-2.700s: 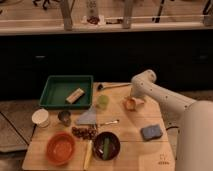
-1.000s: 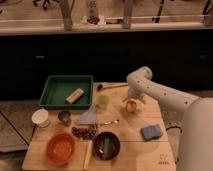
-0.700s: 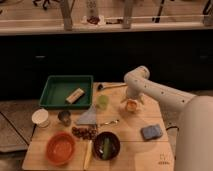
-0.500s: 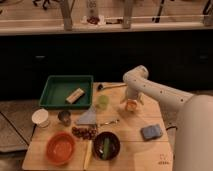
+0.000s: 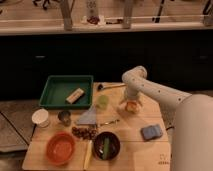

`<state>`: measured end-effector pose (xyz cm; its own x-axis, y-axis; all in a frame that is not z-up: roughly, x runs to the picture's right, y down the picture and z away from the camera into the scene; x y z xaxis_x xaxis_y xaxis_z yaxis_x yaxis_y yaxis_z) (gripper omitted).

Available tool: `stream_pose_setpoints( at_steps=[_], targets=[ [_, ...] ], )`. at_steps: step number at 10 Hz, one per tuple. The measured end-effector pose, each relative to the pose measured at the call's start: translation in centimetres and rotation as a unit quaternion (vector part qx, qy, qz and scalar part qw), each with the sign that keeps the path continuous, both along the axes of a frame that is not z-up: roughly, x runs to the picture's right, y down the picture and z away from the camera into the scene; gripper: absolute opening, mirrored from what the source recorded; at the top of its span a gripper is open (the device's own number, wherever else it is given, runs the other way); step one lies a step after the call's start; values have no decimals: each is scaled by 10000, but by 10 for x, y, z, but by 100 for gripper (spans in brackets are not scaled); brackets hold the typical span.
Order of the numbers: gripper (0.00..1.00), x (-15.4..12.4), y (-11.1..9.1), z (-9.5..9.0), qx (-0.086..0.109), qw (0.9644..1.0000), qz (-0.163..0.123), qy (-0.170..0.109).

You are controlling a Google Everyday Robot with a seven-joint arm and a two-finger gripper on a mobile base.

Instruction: Place apple in table surface

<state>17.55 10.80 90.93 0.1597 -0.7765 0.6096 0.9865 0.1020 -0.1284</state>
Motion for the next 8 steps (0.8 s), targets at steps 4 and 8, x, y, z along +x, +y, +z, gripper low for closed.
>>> stream_pose_setpoints(
  at_steps=[4,8],
  targets=[
    [43,5,5,8,-83,9996,268,2],
    [3,8,1,12,-50,9992,404,21]
  ],
)
